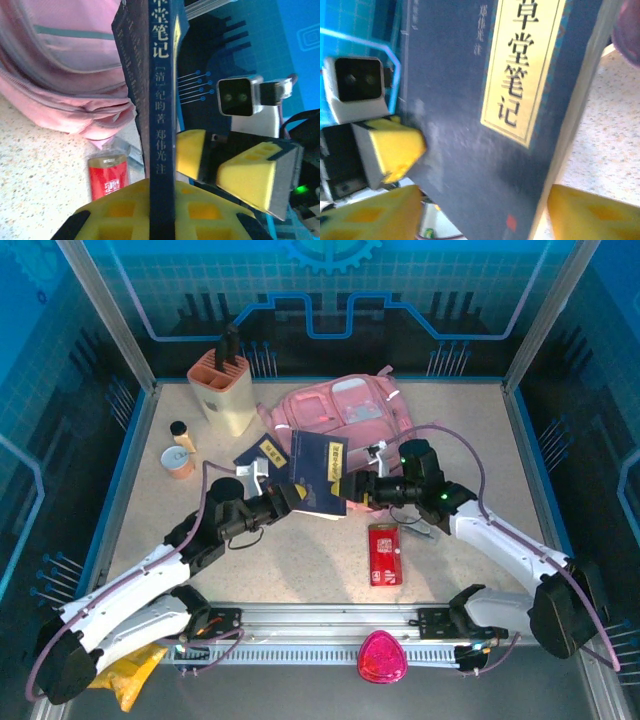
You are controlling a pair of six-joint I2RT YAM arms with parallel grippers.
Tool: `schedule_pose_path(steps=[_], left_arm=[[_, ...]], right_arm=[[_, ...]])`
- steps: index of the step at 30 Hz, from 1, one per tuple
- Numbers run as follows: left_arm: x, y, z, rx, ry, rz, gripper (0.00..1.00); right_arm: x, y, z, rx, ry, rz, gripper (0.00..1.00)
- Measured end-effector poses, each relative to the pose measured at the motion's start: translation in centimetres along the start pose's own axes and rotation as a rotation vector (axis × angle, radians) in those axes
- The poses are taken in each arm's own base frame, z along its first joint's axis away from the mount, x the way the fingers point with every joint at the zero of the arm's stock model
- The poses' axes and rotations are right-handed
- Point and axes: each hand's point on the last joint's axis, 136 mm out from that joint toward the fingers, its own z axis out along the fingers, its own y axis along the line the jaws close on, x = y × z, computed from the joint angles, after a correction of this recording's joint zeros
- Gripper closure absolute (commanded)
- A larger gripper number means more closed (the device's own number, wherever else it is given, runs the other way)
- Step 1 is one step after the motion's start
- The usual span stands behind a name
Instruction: Pack the student bag
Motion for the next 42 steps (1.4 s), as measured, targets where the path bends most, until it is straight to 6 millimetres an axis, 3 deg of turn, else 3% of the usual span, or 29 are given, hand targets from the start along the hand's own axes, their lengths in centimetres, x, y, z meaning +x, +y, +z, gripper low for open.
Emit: schedule_pose_path(steps=[3, 9, 14, 21, 25, 30, 42], left_arm=[[-0.4, -1.8, 0.0, 0.056, -0.014, 0.021, 1.0], [-0.3, -4.8, 0.8, 0.159, -0.022, 0.067, 1.0], [-0.5, -5.2, 2.0, 0.179, -0.034, 0.073, 1.0], [-0.8, -5.0, 2.1, 0.166, -0.054, 0.081, 1.0], [-1.0, -4.2, 1.5, 0.115, -0.078, 0.097, 1.0], [-1.3, -3.2, 0.7, 0.059, -0.1, 0.114, 1.0], [-0.6, -2.0, 1.7, 0.019, -0.074, 0.111, 1.0]], right_arm=[[0.0, -0.7, -0.5, 0.021, -0.009, 0.022, 0.05], [0.4, -1.2, -0.6, 0.024, -0.004, 0.08, 0.0], [0.0, 0.8, -0.9, -0.049, -0.011, 0.095, 0.0], [-0.8, 3.5, -1.4, -0.156, -0.019, 0.11, 0.03], [-0.8, 4.1, -1.8, -0.176, -0.024, 0.11, 0.16], [-0.9, 4.5, -2.2, -0.184, -0.034, 0.093, 0.38], [-1.0, 2.3, -1.2, -0.13, -0.022, 0.111, 0.85]])
